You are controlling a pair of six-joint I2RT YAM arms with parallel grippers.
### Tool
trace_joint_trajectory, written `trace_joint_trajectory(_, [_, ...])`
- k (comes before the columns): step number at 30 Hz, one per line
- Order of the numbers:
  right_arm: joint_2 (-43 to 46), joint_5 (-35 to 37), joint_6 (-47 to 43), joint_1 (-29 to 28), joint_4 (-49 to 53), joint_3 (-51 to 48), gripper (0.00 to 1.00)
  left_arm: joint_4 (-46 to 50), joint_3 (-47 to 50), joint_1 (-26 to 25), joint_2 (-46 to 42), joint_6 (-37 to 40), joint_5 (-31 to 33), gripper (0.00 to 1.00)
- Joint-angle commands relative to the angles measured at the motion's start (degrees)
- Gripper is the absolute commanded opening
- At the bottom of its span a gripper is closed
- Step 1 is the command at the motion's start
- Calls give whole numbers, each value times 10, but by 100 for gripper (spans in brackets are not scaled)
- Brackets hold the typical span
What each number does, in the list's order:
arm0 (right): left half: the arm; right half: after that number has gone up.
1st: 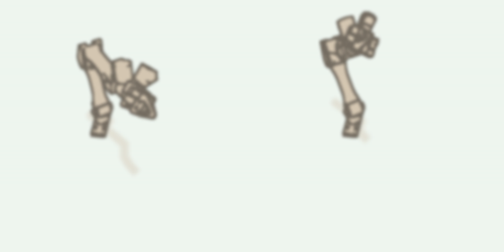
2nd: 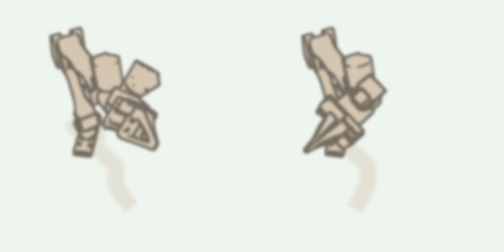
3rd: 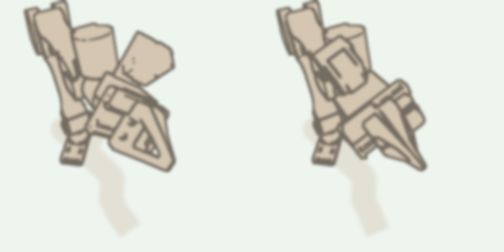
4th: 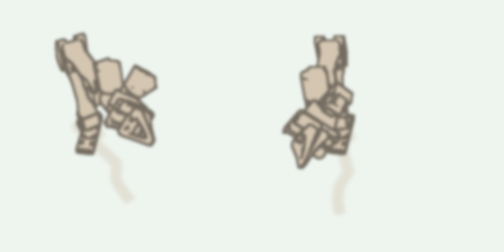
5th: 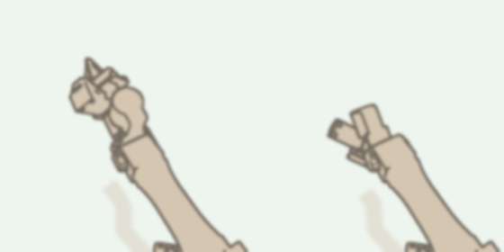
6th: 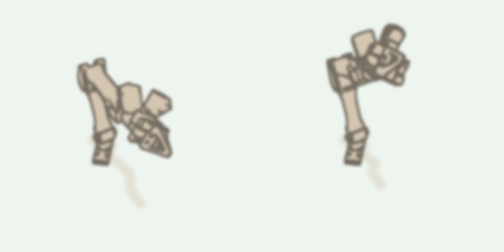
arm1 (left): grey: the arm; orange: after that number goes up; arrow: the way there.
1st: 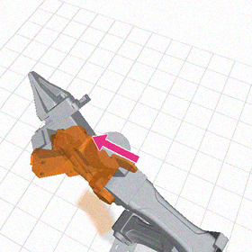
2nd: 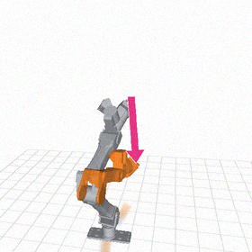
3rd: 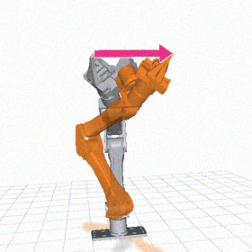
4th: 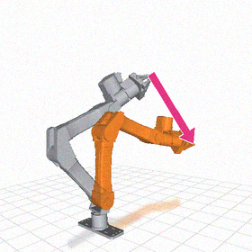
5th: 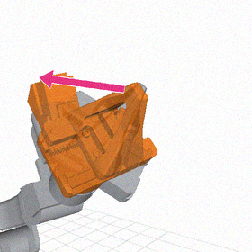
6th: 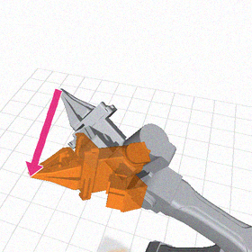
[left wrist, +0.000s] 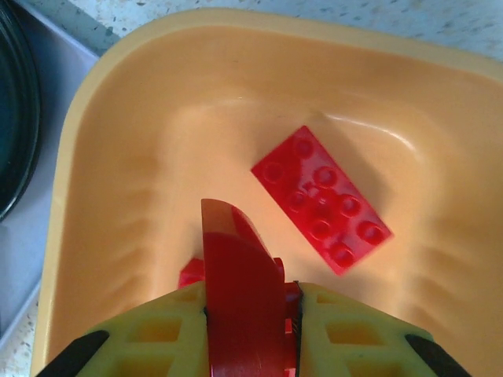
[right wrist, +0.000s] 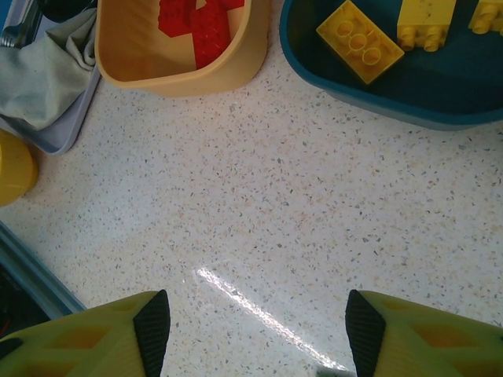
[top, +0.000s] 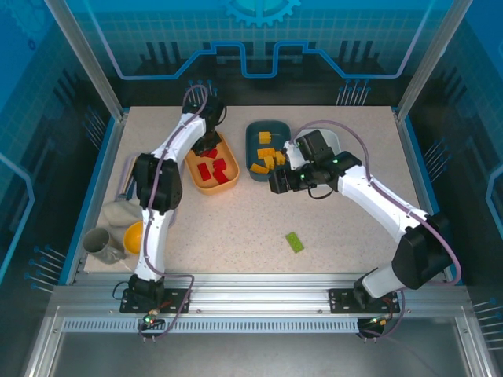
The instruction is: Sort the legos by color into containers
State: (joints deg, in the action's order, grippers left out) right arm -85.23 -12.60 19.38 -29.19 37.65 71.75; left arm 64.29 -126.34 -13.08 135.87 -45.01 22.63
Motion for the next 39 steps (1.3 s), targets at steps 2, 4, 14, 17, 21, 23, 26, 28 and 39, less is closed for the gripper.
trace_joint_trajectory(2, [-9, -19, -10, 9, 1, 20, 64, 48, -43, 8, 22, 24, 53, 21])
trace_joint_trajectory(4, [-10, -22, -8, 14, 2, 18, 64, 55, -54, 8, 33, 27, 63, 21])
trace_joint_trajectory(14, [-22, -34, -7, 26, 3, 19, 64, 67, -56, 10, 53, 29, 60, 36])
trace_joint_trajectory(17, [-24, -33, -12, 27, 9, 17, 64, 67, -56, 9, 46, 30, 49, 46])
trace_joint_trajectory(21, [-26, -9, -31, 27, 49, 16, 64, 58, -55, 3, 15, 33, 36, 53])
trace_joint_trajectory(23, [-27, 7, -44, 27, 78, 12, 65, 43, -49, -5, -10, 37, 23, 57])
trace_joint_trajectory(26, [-30, 35, -58, 25, 129, -3, 65, 19, -29, -25, -59, 39, -4, 63])
trace_joint_trajectory(28, [-32, 46, -68, 21, 164, -18, 66, -1, 0, -45, -99, 34, -36, 66])
trace_joint_trajectory(39, [-89, 84, -52, -74, 231, -90, 74, -210, 400, -169, -387, -9, -190, 73])
